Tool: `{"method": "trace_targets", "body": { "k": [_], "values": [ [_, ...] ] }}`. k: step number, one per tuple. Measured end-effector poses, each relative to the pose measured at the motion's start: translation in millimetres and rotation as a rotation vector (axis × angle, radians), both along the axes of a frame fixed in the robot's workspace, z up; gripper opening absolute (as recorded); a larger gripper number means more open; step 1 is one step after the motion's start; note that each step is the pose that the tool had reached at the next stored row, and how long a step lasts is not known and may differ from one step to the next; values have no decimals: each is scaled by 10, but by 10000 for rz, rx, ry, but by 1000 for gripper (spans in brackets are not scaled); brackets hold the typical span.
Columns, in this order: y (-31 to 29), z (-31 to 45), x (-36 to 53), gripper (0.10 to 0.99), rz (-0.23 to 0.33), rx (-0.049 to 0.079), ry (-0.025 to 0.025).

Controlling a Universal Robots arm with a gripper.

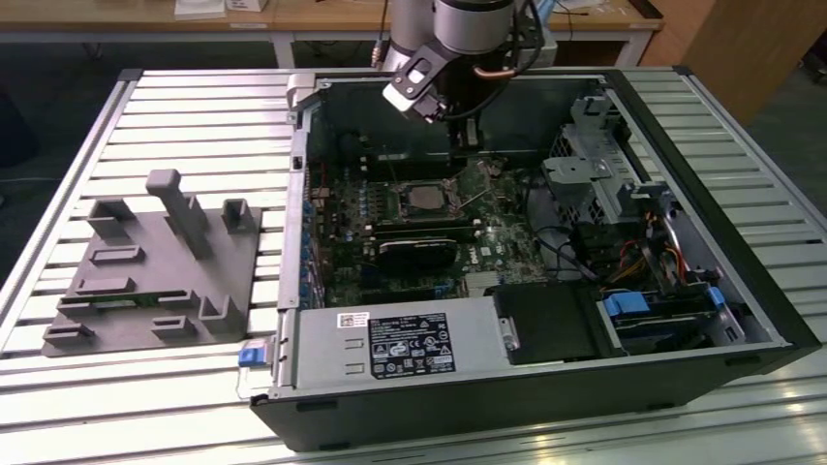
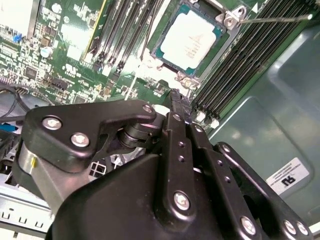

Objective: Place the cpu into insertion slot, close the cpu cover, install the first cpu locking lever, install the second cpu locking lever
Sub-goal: 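Close the cpu cover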

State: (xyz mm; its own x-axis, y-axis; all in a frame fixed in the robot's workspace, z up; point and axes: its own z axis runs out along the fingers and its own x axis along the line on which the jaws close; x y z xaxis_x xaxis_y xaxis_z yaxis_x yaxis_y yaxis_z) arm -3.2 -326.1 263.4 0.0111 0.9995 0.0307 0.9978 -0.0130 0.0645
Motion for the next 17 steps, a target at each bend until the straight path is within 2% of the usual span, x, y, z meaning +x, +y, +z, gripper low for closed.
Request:
{"method": "trace_targets", "body": {
  "k": [17],
  "values": [
    [22, 0, 267, 106, -40, -16, 1]
  ]
}}
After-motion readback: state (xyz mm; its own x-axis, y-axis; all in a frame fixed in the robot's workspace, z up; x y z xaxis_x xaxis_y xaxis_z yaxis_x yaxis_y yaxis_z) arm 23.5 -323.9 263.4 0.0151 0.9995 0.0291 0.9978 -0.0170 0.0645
